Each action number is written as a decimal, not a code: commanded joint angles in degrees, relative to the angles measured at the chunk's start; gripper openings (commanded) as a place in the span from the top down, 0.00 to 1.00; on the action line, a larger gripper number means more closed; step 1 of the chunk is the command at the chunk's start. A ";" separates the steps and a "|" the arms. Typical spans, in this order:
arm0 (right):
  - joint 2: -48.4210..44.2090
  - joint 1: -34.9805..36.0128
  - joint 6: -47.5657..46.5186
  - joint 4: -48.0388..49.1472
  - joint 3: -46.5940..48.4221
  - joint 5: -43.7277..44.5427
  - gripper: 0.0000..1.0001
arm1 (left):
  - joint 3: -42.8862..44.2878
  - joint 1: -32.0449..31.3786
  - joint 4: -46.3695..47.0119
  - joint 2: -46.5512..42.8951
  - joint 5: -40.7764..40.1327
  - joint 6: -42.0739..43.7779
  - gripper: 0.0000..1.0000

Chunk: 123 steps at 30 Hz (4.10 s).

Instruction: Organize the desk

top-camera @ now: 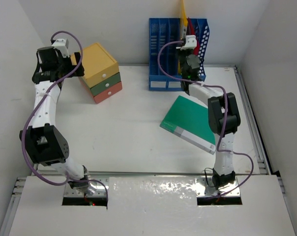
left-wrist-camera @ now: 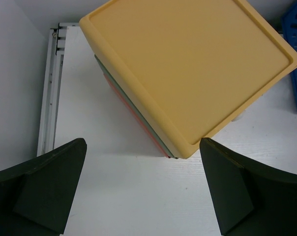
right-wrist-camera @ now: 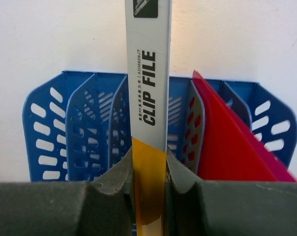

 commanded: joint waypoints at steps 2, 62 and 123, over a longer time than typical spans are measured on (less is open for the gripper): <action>2.74 -1.77 2.72 7.01 -1.13 -4.59 1.00 | 2.71 0.78 0.29 0.16 2.33 0.93 0.00; -51.48 -8.10 26.79 -55.48 -64.68 7.98 0.01 | 14.93 -50.55 -10.09 39.80 17.45 -4.26 0.27; -65.13 27.63 -16.43 -27.04 -78.91 3.72 0.08 | 15.01 -43.34 -10.08 30.66 25.80 -2.94 1.00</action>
